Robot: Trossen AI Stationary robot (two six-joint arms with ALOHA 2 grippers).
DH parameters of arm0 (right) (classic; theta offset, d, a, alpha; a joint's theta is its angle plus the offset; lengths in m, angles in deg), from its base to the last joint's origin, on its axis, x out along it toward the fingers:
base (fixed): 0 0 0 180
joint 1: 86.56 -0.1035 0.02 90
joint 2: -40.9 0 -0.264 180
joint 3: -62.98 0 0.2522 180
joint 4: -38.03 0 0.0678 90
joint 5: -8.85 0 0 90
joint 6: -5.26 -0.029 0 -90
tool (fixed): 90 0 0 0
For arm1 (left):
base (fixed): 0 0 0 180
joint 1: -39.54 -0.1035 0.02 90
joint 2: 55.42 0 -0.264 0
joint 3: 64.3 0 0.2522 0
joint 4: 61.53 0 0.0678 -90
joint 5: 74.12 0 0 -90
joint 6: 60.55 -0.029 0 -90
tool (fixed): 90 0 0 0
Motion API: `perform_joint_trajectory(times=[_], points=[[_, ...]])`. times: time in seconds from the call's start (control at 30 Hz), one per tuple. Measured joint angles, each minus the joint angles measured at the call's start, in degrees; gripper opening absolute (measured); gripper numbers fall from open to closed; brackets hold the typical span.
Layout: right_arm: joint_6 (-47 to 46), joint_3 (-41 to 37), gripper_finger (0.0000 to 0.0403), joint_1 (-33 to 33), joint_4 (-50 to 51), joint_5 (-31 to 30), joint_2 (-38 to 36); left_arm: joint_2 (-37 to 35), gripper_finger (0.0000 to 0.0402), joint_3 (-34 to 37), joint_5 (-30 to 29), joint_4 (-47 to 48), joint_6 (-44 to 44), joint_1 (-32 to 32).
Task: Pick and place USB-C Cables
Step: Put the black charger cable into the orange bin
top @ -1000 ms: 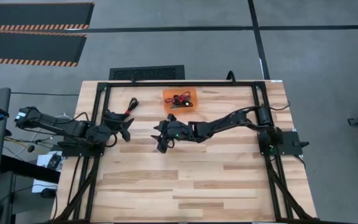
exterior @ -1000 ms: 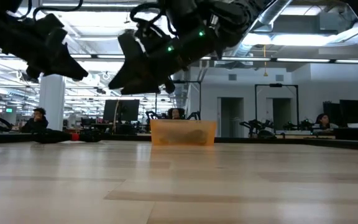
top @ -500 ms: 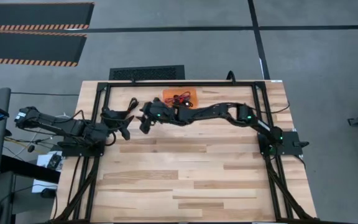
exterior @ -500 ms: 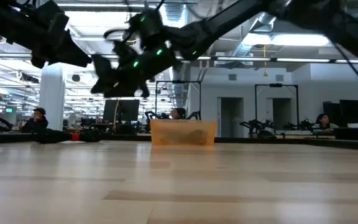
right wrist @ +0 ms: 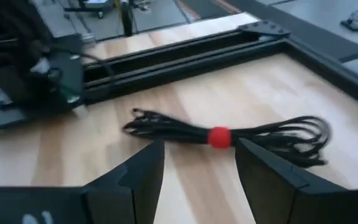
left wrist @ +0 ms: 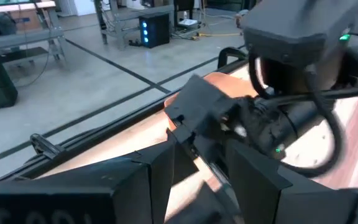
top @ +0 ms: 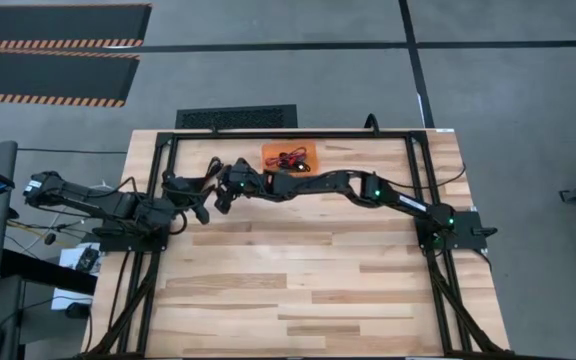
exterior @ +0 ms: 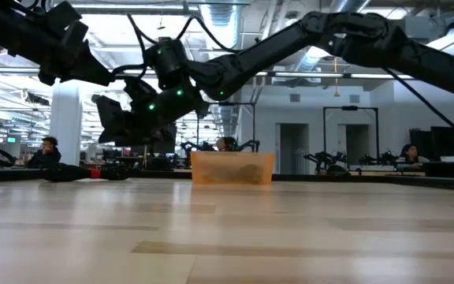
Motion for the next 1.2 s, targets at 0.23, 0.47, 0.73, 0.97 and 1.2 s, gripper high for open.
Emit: perform_joint_trajectory(times=[0.23,0.47,0.73,0.97,1.2], points=[[-0.08,0.53,0.022,1.54,1.36,0.08,0.41,0.0,0.0137,0.0,-1.41,-0.07,0.02,0.0],[-0.13,0.53,0.022,2.26,3.51,0.64,0.39,0.02,0.0137,0.0,-2.93,0.5,0.07,-0.16],[-0.07,-0.55,0.022,0.72,12.48,-6.22,-7.22,0.04,0.0137,0.52,2.77,-0.25,3.08,-2.27],[5.47,-14.3,0.022,-2.35,11.49,-8.97,-23.33,0.02,0.0137,0.52,4.99,0.91,3.68,-0.93],[2.19,-44.08,0.022,-6.5,-6.65,-8.64,-40.46,0.04,0.0137,0.55,5.0,10.16,14.67,0.2]])
